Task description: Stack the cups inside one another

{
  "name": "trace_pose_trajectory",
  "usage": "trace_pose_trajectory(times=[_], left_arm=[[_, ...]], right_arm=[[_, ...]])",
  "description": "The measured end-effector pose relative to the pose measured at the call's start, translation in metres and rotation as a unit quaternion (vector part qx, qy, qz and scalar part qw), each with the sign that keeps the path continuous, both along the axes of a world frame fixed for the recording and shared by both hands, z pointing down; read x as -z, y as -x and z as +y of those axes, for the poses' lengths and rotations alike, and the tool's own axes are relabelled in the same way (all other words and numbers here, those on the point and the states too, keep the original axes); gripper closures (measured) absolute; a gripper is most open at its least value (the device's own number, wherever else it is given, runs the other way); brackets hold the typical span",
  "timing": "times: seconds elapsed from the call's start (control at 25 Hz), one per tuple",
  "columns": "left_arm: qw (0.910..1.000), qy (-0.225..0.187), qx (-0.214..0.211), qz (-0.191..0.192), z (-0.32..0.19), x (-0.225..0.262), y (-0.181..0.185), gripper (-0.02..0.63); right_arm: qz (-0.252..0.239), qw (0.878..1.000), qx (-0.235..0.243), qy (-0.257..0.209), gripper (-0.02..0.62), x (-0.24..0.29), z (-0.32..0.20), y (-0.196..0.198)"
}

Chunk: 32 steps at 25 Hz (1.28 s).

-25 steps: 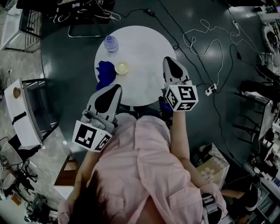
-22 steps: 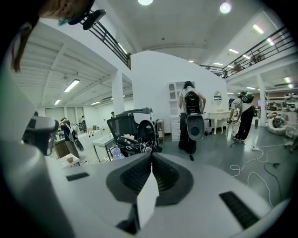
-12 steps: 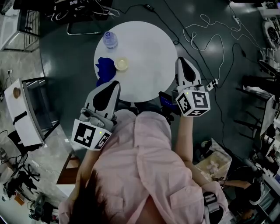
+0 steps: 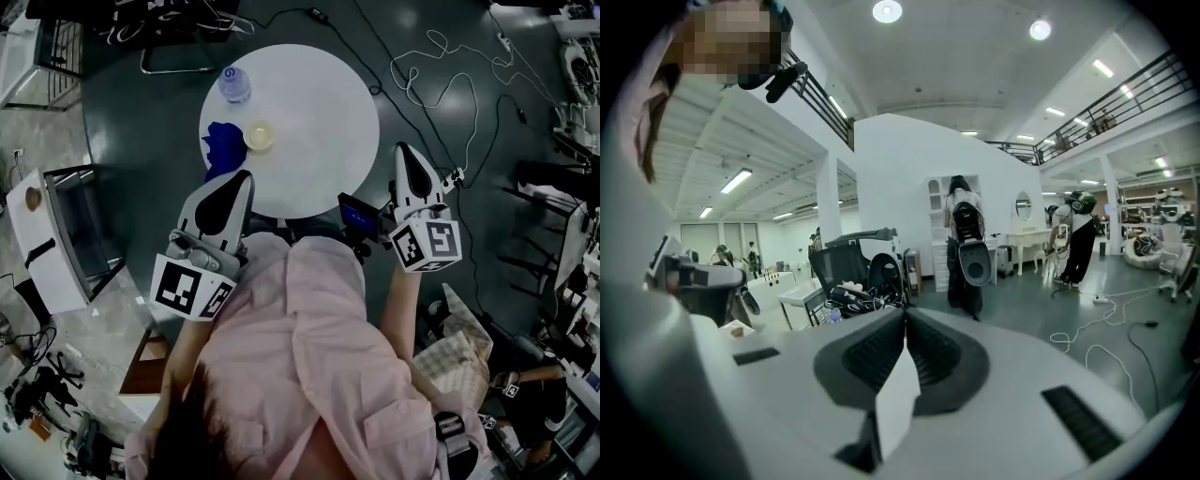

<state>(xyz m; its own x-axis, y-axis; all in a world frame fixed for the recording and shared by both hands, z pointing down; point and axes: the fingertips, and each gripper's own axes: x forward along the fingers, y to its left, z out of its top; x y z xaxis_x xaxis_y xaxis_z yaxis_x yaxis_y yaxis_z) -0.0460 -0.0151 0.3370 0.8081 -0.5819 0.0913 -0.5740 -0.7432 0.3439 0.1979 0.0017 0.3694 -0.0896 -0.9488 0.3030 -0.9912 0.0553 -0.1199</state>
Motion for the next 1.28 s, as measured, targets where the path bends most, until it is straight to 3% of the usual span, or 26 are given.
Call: trace_pose_trajectory(times=[0.2, 0.64, 1.28], left_arm=[[1.0000, -0.003, -0.001, 0.002, 0.001, 0.001, -0.001, 0.591], [1.0000, -0.005, 0.008, 0.002, 0.005, 0.004, 0.003, 0.591], [0.9999, -0.012, 0.004, 0.003, 0.005, 0.005, 0.002, 0.591]], right_arm=[[-0.007, 1.000, 0.003, 0.007, 0.561, -0.008, 0.001, 0.009], [0.003, 0.996, 0.090, 0.016, 0.561, -0.014, -0.014, 0.072], [-0.026, 0.987, 0.149, 0.055, 0.561, -0.042, 0.007, 0.131]])
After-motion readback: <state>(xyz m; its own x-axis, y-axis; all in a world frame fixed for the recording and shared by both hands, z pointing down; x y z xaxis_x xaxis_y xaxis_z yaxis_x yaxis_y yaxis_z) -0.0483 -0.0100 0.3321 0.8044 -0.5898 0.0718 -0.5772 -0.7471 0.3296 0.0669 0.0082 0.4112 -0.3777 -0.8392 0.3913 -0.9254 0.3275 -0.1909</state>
